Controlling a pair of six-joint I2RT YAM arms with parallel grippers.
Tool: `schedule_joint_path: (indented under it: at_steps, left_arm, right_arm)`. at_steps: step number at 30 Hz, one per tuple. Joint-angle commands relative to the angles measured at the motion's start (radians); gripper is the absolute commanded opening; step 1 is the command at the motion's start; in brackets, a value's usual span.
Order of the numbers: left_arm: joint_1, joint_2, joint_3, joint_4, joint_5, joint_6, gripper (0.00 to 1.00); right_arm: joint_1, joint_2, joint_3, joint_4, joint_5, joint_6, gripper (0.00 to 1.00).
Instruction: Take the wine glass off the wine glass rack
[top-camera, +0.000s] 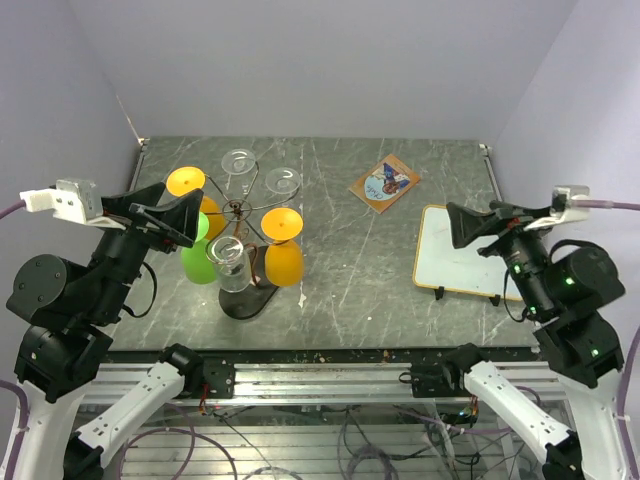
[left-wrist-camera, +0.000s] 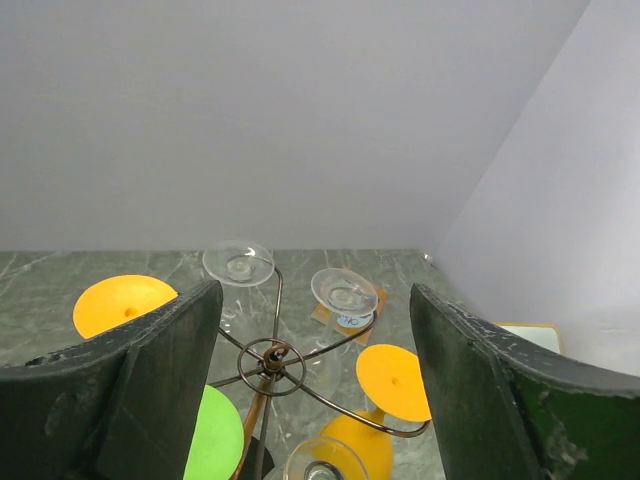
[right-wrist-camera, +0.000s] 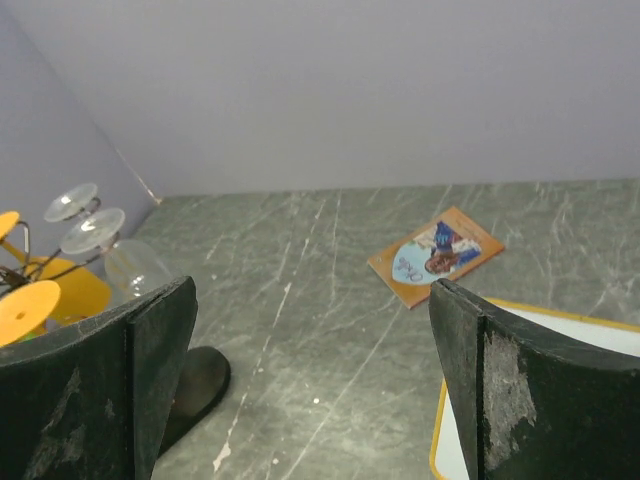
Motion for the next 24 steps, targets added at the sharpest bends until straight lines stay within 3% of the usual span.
schedule_joint_path:
  at_steps: [1, 7, 16, 24]
  left_arm:
    - [0.002, 0.006, 0.021, -0.007, -0.016, 0.005, 0.88]
    - [0.003, 0.007, 0.023, -0.019, -0.023, 0.008, 0.94]
    - [0.004, 0.022, 0.035, -0.046, -0.028, 0.001, 0.98]
    - [0.005, 0.062, 0.076, -0.104, -0.009, -0.043, 0.98]
  right_arm:
    - [-0.009, 0.036, -0.044, -0.011, 0.034, 0.036, 1.0]
    - [-0.018, 0.095, -0.103, -0.016, 0.033, 0.1, 1.0]
    - [-0.027, 0.094, -0.264, 0.029, -0.133, 0.228, 1.0]
    - [-0.033, 0.25, -0.186, 0.021, -0.329, 0.284, 1.0]
